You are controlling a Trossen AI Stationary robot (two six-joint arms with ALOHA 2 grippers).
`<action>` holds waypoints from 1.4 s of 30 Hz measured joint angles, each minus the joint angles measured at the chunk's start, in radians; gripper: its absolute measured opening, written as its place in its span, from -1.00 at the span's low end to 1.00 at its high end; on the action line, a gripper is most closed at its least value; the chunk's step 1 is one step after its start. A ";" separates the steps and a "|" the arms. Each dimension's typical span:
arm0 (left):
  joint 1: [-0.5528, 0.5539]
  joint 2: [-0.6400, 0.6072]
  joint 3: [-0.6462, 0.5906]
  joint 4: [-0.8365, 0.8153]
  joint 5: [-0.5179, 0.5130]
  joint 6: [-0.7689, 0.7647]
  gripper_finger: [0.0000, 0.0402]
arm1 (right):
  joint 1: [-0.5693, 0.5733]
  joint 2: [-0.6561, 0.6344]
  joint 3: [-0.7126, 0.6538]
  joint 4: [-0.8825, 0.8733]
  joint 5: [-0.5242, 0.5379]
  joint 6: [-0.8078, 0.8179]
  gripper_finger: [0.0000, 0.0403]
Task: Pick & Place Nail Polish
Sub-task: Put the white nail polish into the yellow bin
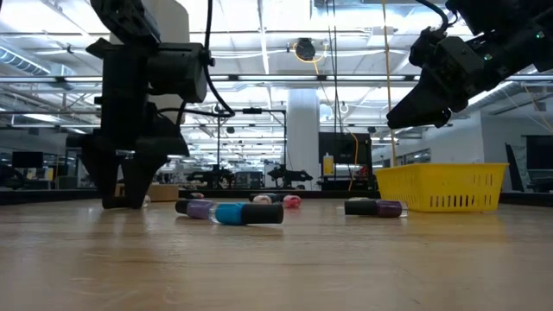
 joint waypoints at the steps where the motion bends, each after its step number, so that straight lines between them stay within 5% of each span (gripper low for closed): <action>1: 0.003 -0.001 -0.004 0.003 0.010 0.000 0.36 | 0.000 0.000 0.000 0.000 0.000 0.000 -0.21; 14: 0.007 0.002 0.000 0.002 0.090 0.014 0.31 | 0.000 0.000 0.000 0.000 0.000 0.000 -0.21; 34: 0.018 0.004 -0.001 0.007 0.097 0.038 -0.63 | 0.000 0.000 0.000 -0.004 0.000 0.000 -0.21; 42: 0.017 0.004 -0.002 0.003 0.087 0.069 -0.79 | 0.000 0.000 0.000 -0.008 0.000 0.000 -0.21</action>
